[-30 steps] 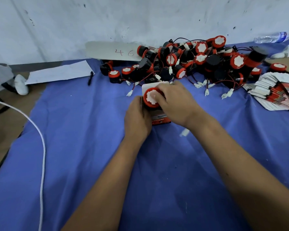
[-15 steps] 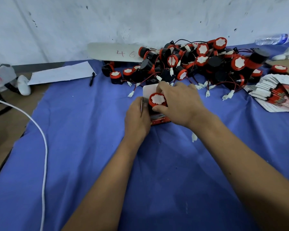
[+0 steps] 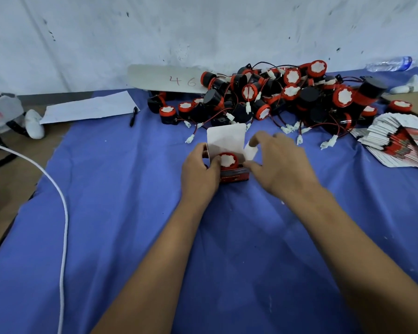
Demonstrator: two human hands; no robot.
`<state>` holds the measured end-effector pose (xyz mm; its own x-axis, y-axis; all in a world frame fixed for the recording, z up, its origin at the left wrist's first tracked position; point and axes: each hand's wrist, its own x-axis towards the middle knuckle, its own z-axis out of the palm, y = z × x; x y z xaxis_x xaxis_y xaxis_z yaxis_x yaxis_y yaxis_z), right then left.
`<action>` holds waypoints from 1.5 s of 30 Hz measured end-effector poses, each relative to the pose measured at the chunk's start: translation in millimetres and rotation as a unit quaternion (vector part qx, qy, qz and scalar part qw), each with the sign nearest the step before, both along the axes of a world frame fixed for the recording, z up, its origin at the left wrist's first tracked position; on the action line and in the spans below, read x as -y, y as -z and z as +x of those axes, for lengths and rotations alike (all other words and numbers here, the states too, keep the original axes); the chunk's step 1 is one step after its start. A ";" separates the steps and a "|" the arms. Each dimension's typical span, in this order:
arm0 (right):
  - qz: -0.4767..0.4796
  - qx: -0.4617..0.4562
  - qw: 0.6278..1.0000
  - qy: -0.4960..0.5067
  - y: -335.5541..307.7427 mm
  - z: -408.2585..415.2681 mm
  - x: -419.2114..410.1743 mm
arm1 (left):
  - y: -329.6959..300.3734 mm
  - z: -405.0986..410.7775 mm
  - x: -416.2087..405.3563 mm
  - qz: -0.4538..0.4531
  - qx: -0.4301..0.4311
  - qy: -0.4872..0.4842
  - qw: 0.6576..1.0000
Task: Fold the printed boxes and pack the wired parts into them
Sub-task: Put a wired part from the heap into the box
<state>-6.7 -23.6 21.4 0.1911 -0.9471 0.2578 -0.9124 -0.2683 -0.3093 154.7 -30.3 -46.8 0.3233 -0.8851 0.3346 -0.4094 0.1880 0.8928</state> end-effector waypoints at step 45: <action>-0.036 -0.056 0.998 -0.007 -27.3 21.4 15.5 | -3.3 -14.9 3.3 0.039 -0.066 0.004 0.997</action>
<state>14.6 -39.1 48.6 0.2357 -0.9239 0.3015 -0.9361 -0.2992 -0.1849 139.8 -33.6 -43.6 0.3539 -0.9092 0.2192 -0.2853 0.1182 0.9511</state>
